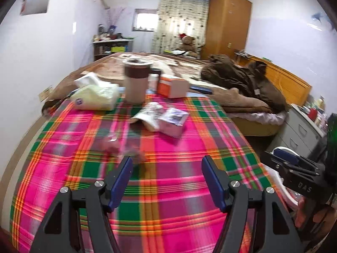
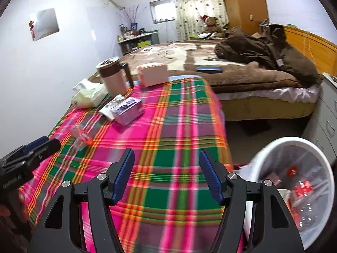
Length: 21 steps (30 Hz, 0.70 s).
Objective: Collect trash
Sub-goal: 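Move both grippers back toward the plastic cup and milk boxes, then grasp the clear plastic cup with the left gripper while the right gripper grasps the purple milk box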
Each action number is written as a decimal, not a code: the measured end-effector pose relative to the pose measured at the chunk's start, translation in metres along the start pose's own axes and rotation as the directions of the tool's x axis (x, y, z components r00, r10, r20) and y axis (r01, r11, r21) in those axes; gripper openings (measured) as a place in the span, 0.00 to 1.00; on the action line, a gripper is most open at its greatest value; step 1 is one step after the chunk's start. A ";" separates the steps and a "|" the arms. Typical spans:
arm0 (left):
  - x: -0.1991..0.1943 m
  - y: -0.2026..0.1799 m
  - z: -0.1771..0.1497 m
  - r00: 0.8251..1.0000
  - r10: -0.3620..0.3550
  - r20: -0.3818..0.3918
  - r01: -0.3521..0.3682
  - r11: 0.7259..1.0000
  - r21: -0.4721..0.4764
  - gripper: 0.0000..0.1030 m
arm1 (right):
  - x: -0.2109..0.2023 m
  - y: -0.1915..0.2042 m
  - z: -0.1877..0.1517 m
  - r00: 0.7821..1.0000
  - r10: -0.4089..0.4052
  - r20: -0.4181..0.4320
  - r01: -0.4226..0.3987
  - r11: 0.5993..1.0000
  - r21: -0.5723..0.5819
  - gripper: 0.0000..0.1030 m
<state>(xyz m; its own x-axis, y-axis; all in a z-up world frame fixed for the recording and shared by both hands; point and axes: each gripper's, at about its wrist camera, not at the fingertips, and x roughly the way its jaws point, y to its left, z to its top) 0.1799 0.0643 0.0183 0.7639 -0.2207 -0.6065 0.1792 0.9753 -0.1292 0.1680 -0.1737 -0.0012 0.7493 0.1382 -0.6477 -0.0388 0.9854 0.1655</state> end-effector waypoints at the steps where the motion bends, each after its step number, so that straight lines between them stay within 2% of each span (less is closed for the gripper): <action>1: 0.002 0.007 0.000 1.000 0.011 -0.005 -0.012 1.000 -0.011 0.68 | 0.003 0.004 0.000 1.000 0.003 -0.004 -0.003 1.000 -0.006 0.63; 7: 0.013 0.045 0.003 0.998 0.055 -0.024 -0.057 0.997 -0.061 0.68 | 0.025 0.019 0.005 0.999 0.013 -0.045 -0.014 1.000 -0.012 0.63; 12: 0.031 0.068 0.003 0.997 0.053 -0.058 -0.059 0.993 -0.106 0.68 | 0.042 0.030 0.016 0.998 0.015 -0.062 -0.016 1.000 -0.014 0.63; 21: 0.074 0.081 0.014 0.993 0.050 -0.103 -0.063 0.989 -0.131 0.68 | 0.079 0.048 0.039 0.996 0.021 -0.081 -0.024 0.999 -0.031 0.63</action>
<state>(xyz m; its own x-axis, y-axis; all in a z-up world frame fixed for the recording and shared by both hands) 0.2594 0.1270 -0.0264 0.7036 -0.1695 -0.6900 0.0474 0.9802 -0.1924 0.2518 -0.1197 -0.0154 0.6922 0.1666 -0.7022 -0.0770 0.9845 0.1577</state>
